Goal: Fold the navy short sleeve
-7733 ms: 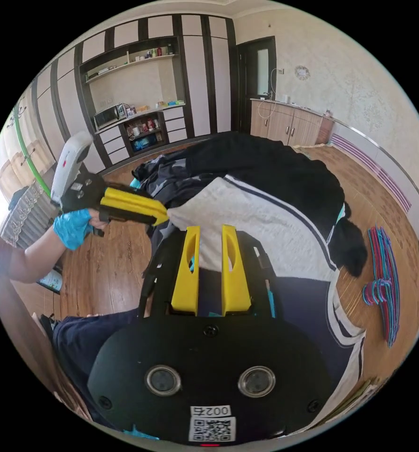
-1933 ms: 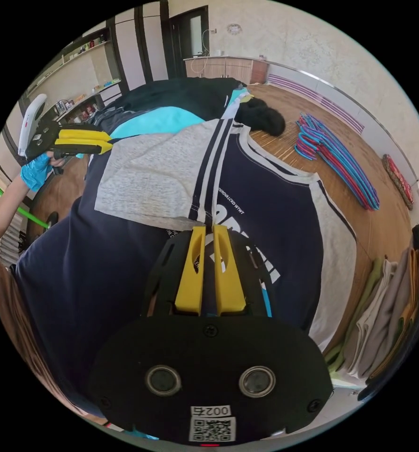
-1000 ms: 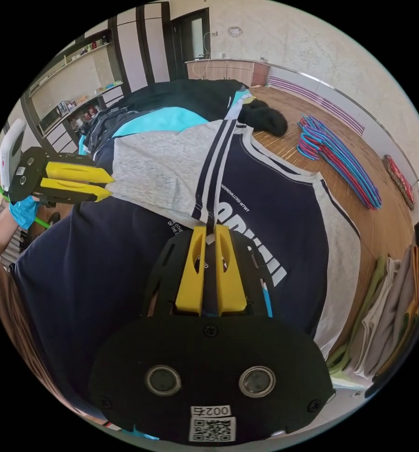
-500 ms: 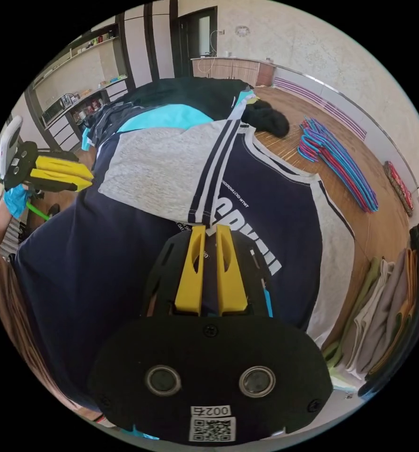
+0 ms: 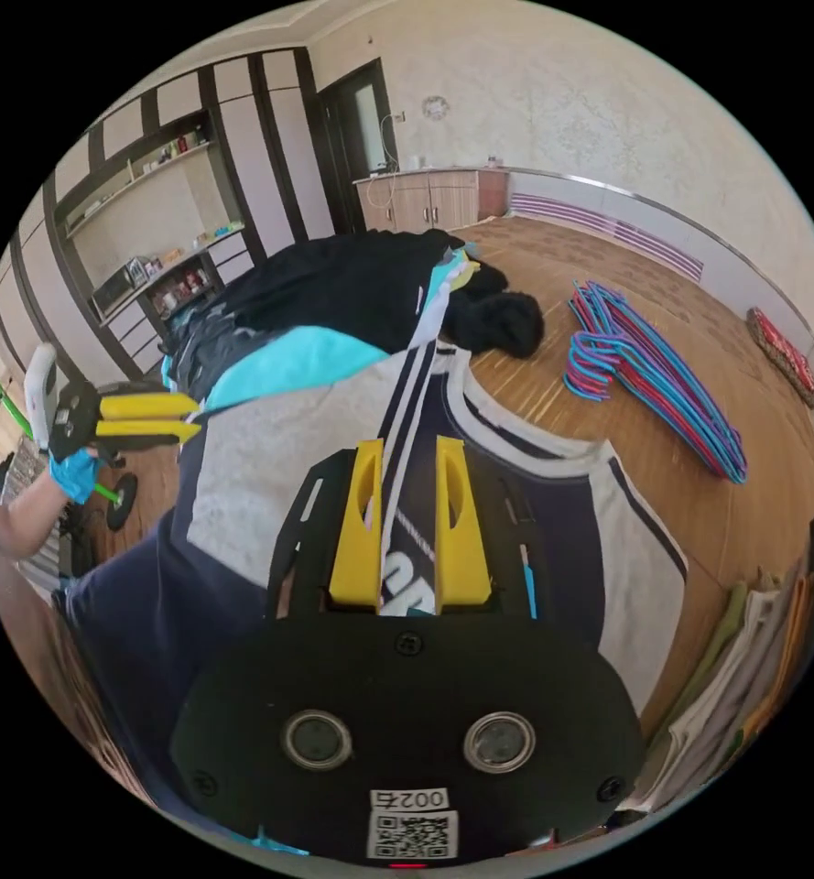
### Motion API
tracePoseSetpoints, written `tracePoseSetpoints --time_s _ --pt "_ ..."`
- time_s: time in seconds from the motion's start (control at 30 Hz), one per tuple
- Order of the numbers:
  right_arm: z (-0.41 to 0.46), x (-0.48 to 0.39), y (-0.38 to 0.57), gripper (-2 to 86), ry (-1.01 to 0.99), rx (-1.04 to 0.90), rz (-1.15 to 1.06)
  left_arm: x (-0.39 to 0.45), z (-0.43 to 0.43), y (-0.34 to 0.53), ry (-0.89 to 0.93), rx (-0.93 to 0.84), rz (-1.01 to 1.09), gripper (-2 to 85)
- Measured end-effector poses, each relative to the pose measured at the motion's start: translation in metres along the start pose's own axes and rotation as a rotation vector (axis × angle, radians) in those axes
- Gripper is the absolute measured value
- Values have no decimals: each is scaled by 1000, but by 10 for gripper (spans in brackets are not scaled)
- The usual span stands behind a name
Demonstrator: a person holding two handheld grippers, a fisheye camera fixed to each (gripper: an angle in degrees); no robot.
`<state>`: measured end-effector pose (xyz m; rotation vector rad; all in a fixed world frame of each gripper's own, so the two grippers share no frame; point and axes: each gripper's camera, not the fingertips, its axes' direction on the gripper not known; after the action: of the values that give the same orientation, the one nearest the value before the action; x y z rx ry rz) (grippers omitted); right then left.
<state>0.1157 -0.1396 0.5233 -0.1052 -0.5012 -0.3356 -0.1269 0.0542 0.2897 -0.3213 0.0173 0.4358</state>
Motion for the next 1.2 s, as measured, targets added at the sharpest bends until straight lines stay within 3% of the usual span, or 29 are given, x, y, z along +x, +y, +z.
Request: tracePoseSetpoints --time_s 0.17,0.33,0.43,0.6,0.9,1.2 --pt "47 22 -48 108 -96 16 125 -6 4 7 16 -7 -16 3" --pt "91 37 -82 127 -108 -9 178 -12 1 12 133 18 54 52" --pt "115 43 -95 130 -113 -27 208 -15 8 10 73 20 59 55" --pt "140 43 -112 66 -73 -65 228 -19 16 8 36 31 38 37" --pt "136 14 -138 -2 33 4 109 -43 8 26 -5 68 -71 -9" --pt "147 -6 -152 39 30 -91 78 -62 19 30 50 16 -80 -8"
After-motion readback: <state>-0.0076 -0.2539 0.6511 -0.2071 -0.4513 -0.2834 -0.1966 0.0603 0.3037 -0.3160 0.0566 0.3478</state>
